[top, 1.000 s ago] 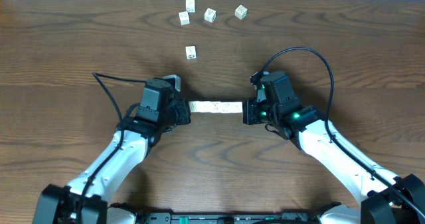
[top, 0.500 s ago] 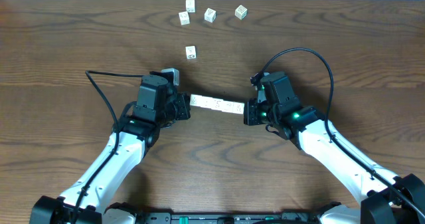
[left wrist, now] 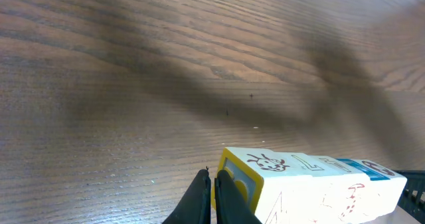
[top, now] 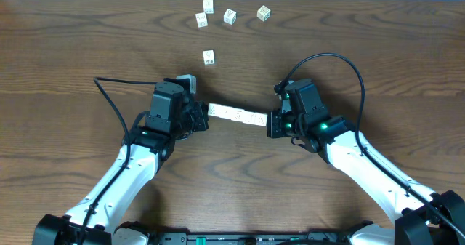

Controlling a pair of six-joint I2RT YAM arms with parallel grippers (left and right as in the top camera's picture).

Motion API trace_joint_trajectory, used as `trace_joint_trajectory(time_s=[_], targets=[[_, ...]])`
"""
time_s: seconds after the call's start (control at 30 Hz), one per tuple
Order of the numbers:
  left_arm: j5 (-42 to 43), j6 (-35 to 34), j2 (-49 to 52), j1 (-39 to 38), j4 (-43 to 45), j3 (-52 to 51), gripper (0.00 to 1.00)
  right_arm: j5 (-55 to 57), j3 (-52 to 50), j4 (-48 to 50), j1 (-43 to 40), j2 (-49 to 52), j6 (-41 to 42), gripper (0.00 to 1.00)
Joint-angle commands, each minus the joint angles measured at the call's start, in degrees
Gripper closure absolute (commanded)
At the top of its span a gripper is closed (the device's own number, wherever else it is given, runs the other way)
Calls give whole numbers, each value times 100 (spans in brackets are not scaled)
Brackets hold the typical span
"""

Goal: Lift 5 blocks

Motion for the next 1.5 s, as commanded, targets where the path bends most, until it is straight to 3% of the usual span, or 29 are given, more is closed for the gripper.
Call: trace_joint_trajectory(time_s=[0.0, 1.47], targets=[[1478, 13, -79, -295, 63, 262, 93, -1574, 428, 254, 256, -26, 13, 99], [1478, 11, -90, -295, -35, 280, 93, -1528, 601, 151, 256, -26, 13, 99]])
